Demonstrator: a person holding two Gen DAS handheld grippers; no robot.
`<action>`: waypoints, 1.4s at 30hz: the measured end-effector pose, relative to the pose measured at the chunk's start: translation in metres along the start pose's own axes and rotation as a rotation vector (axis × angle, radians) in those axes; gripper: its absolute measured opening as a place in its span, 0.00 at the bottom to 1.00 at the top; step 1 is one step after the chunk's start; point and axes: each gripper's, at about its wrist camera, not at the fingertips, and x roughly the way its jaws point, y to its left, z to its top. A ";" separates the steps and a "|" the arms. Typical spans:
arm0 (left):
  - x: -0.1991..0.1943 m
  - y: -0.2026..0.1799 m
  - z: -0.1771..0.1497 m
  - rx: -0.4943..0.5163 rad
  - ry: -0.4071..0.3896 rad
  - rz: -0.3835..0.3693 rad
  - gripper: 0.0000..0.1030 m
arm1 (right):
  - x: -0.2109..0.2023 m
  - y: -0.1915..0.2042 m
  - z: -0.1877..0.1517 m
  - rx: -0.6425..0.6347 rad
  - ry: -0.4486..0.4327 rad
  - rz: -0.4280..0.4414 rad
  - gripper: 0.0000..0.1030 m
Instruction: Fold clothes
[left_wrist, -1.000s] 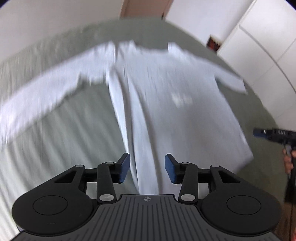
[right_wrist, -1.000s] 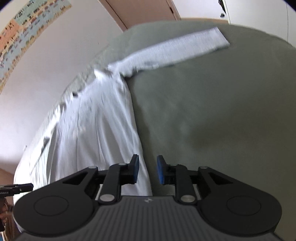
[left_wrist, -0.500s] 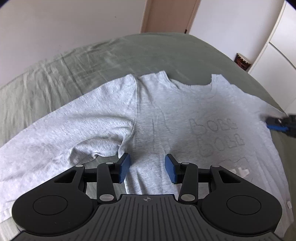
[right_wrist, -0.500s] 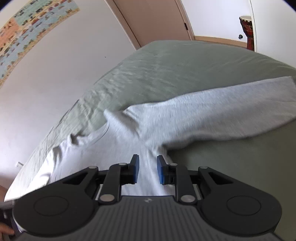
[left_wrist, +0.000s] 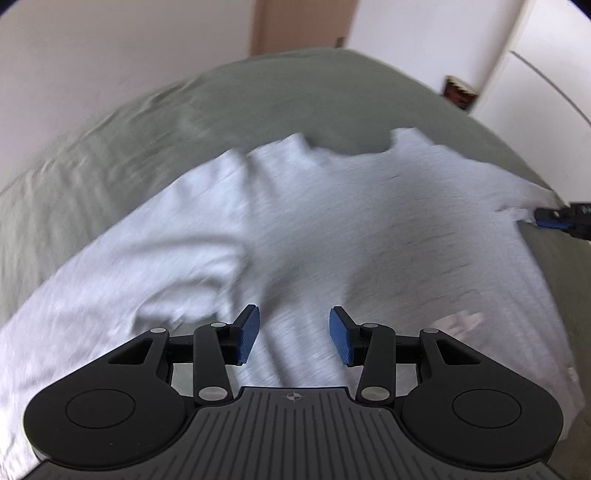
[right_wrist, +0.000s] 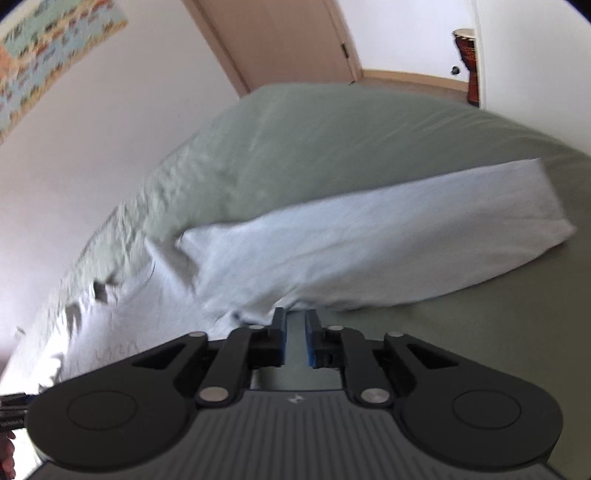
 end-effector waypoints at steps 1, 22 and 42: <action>0.001 -0.008 0.007 0.018 -0.010 -0.013 0.40 | -0.002 -0.006 0.004 0.000 -0.013 -0.018 0.40; -0.010 -0.151 0.036 0.258 -0.040 -0.212 0.41 | 0.044 -0.135 0.083 -0.073 -0.048 -0.287 0.59; -0.019 -0.174 0.029 0.284 -0.043 -0.261 0.41 | 0.040 -0.118 0.091 -0.202 -0.030 -0.345 0.06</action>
